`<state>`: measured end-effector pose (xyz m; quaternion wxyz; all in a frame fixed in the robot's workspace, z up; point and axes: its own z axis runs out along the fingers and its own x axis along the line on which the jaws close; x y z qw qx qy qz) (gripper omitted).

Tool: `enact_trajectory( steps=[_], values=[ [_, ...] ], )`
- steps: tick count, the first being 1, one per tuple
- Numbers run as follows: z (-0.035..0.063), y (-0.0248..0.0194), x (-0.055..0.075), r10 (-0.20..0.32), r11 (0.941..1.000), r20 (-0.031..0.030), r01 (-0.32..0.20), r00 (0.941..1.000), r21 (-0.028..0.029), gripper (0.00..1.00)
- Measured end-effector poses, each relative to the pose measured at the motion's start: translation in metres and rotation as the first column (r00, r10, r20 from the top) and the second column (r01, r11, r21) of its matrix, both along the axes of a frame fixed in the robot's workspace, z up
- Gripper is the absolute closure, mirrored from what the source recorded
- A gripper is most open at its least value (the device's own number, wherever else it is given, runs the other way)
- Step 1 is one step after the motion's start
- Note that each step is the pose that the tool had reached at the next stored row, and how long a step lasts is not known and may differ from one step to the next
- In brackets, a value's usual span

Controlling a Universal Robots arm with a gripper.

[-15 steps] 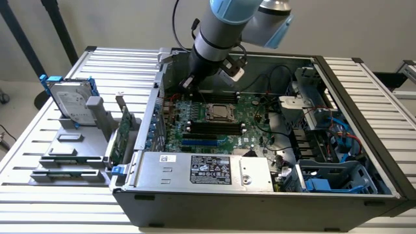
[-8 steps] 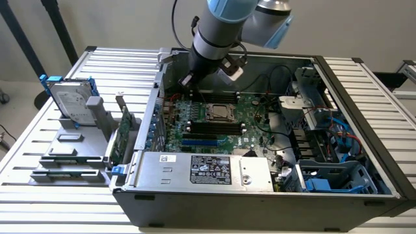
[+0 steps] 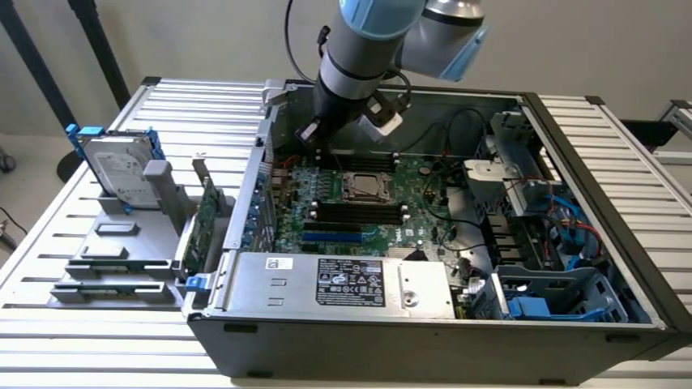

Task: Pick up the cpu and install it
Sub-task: 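Install the first cpu locking lever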

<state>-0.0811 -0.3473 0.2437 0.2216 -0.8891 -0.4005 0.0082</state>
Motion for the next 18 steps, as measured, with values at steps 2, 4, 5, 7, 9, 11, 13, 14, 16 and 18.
enact_trajectory(
  steps=[2,4,5,7,9,11,13,14,16,18],
  values=[
    [0.0001,0.0000,0.000,-0.011,0.9999,0.0007,0.011,0.9999,0.0050,0.89],
    [0.0000,0.0000,0.000,-0.019,0.9998,0.0016,0.019,0.9998,0.0116,0.89],
    [0.0000,0.0000,0.000,-0.022,0.9996,0.0018,0.022,0.9997,0.0152,0.89],
    [0.0001,0.0000,0.000,-0.027,0.9994,0.0017,0.027,0.9996,0.0201,0.89],
    [0.0001,0.0000,0.002,-0.031,0.9992,0.0015,0.031,0.9995,0.0236,0.89],
    [0.0000,-0.0001,0.004,-0.035,0.9990,0.0016,0.035,0.9994,0.0266,0.89],
    [-0.0001,-0.0002,0.006,-0.039,0.9989,0.0017,0.039,0.9992,0.0282,0.89],
    [-0.0001,-0.0002,0.007,-0.040,0.9988,0.0016,0.040,0.9992,0.0284,0.89],
    [0.0000,-0.0002,0.010,-0.043,0.9987,0.0017,0.043,0.9991,0.0282,0.89],
    [0.0001,-0.0003,0.013,-0.045,0.9986,0.0018,0.045,0.9990,0.0281,0.89]
  ],
)
